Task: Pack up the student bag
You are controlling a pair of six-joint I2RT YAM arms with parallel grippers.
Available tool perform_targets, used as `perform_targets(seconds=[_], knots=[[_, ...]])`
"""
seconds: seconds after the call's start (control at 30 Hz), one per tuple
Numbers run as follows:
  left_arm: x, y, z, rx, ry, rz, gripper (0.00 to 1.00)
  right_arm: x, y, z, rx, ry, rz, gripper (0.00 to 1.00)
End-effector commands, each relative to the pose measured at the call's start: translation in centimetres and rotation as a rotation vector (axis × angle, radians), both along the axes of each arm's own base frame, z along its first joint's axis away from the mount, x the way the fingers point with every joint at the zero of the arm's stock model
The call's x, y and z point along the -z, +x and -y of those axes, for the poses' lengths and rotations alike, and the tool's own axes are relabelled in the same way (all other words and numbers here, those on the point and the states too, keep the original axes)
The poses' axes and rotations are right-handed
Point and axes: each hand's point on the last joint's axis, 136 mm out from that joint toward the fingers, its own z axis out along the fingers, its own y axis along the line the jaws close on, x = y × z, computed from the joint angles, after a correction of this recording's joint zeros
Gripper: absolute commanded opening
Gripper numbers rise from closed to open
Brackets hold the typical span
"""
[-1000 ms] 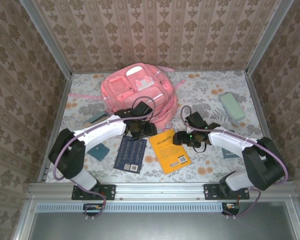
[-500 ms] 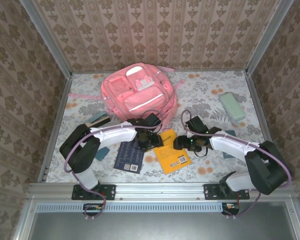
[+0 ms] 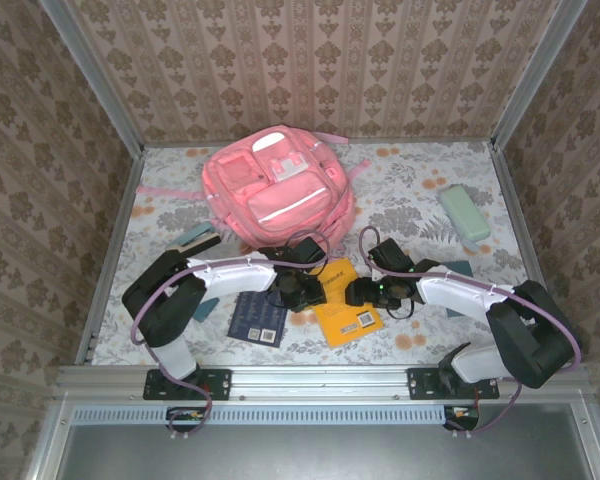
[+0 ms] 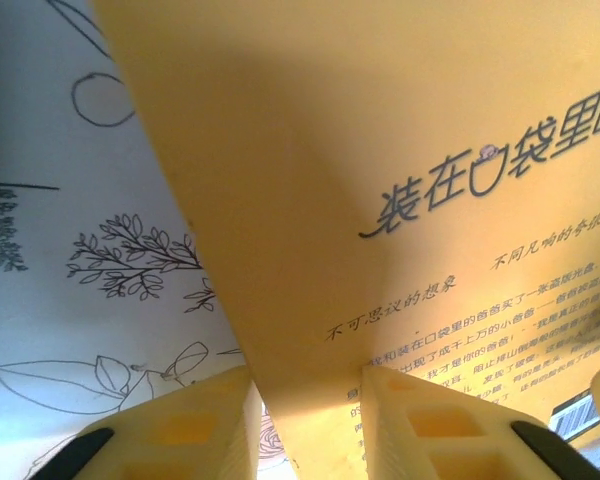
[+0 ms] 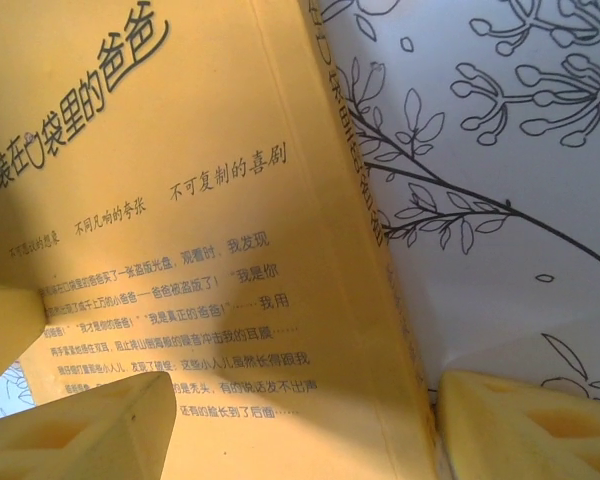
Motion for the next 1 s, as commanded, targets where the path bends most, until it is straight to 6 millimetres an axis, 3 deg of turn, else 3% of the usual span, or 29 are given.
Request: perform_targets(seconds=[0.0, 0.27, 0.4, 0.53, 0.73, 0.77, 0.97], knots=[[0.9, 0.9, -0.3, 0.019, 0.031, 0.035, 0.26, 0.0, -1.6, -3.4, -0.056, 0.184, -0.084, 0.71], [1.4, 1.5, -0.2, 0.075, 0.026, 0.05, 0.22, -5.3, -0.6, -7.2, -0.119, 0.529, -0.046, 0.59], [1.6, 1.6, -0.3, 0.082, 0.02, 0.048, 0.22, -7.9, 0.4, -7.4, -0.086, 0.659, -0.018, 0.51], [1.2, 2.0, -0.2, 0.106, 0.012, 0.066, 0.23, -9.3, 0.7, -7.5, -0.099, 0.708, 0.001, 0.47], [1.4, 2.1, -0.2, 0.146, 0.014, 0.065, 0.23, -10.0, 0.9, -8.1, -0.124, 0.755, -0.007, 0.44], [1.3, 2.0, -0.2, 0.154, 0.012, 0.064, 0.23, -9.0, 1.0, -8.0, -0.112, 0.727, -0.034, 0.43], [0.4, 2.4, -0.4, 0.191, 0.024, 0.088, 0.24, -6.4, 0.9, -7.0, -0.079, 0.637, -0.13, 0.2]])
